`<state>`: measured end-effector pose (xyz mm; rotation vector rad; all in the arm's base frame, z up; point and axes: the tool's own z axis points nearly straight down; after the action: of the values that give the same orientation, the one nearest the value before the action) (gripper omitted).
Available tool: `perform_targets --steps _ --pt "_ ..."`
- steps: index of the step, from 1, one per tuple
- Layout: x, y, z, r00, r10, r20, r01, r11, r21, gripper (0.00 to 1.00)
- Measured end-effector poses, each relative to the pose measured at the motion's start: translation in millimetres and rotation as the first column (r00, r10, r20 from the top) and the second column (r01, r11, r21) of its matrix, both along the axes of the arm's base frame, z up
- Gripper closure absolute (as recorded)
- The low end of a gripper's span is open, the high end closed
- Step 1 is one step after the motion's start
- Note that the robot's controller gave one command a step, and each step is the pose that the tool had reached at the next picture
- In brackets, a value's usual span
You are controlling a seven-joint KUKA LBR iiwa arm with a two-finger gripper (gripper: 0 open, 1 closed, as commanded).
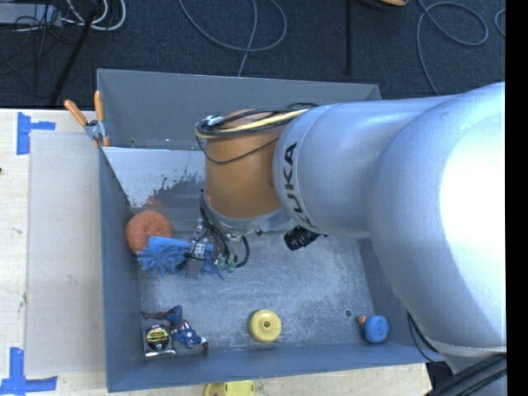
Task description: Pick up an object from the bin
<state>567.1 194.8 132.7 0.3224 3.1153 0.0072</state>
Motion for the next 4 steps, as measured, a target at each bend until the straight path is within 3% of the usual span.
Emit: perform_targets --steps 1,2,3,4 --pt "-16.8 -16 16 1.000 -0.002 -0.025 0.002 1.000 -0.008 1.00" --pt "0.7 12 5 1.000 0.025 0.002 -0.025 1.000 -0.001 1.00" --pt "-5.1 14 17 0.999 0.043 -0.024 -0.043 0.999 -0.007 1.00" --pt "-1.1 29 10 0.999 0.047 0.001 -0.047 0.999 0.000 1.00"
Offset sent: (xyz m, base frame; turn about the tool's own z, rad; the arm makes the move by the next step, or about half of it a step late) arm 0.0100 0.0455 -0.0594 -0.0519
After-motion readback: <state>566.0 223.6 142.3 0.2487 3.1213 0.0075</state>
